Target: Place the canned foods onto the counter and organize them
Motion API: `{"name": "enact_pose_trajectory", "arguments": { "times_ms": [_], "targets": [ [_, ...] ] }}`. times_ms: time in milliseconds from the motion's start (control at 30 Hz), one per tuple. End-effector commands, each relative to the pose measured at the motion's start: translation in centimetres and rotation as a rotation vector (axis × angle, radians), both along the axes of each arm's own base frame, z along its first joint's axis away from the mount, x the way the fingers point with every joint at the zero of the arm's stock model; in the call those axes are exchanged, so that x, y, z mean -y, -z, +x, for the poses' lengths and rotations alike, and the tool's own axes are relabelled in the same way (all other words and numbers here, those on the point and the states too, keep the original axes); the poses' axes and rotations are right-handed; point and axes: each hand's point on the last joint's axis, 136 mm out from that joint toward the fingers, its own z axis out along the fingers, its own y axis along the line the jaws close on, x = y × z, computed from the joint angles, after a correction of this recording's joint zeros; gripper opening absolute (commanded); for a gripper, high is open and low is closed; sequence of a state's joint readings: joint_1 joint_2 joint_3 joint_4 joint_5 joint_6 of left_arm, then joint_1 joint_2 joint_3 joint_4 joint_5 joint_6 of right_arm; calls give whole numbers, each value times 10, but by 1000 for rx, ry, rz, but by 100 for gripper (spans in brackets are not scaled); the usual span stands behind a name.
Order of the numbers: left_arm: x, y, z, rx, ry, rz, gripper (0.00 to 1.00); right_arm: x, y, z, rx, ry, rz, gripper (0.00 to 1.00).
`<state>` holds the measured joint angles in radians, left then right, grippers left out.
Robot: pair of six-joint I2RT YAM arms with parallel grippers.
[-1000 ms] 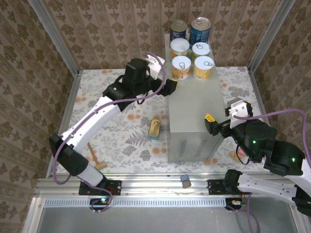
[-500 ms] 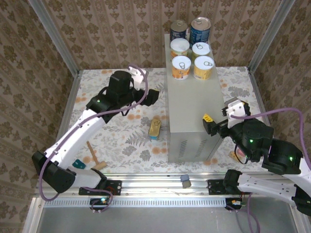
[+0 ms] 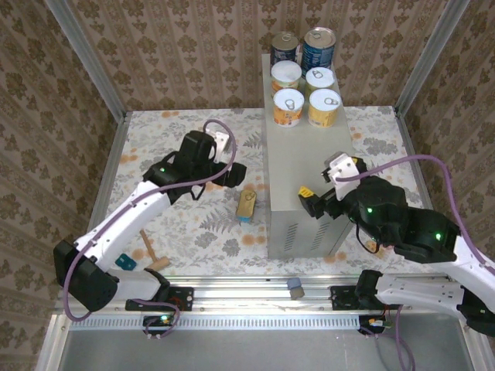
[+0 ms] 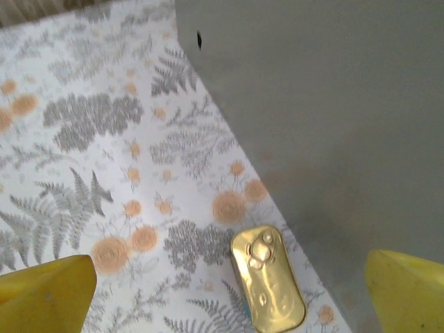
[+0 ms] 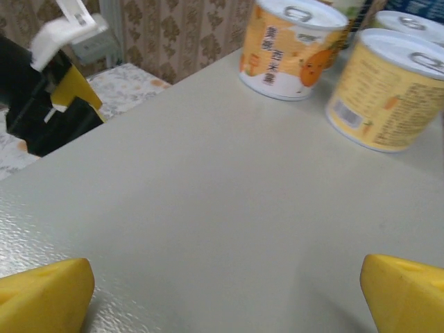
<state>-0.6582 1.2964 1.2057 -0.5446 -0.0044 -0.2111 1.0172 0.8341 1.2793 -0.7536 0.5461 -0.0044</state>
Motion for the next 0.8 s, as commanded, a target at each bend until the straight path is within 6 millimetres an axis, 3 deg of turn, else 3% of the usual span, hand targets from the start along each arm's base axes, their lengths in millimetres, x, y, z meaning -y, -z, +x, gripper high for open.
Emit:
{"name": "enact_pose_trajectory", "arguments": {
  "times_ms": [0, 400, 767],
  "targets": [
    [-5, 20, -8, -64, -32, -27, 100, -12, -3, -6, -27, -76, -3, 100],
    [10, 110, -30, -242, 8, 82, 100, -56, -8, -25, -104, -292, 53, 100],
    [36, 163, -29, -306, 3, 165, 100, -74, -12, -44, -108, -404, 45, 100]
  ]
}}
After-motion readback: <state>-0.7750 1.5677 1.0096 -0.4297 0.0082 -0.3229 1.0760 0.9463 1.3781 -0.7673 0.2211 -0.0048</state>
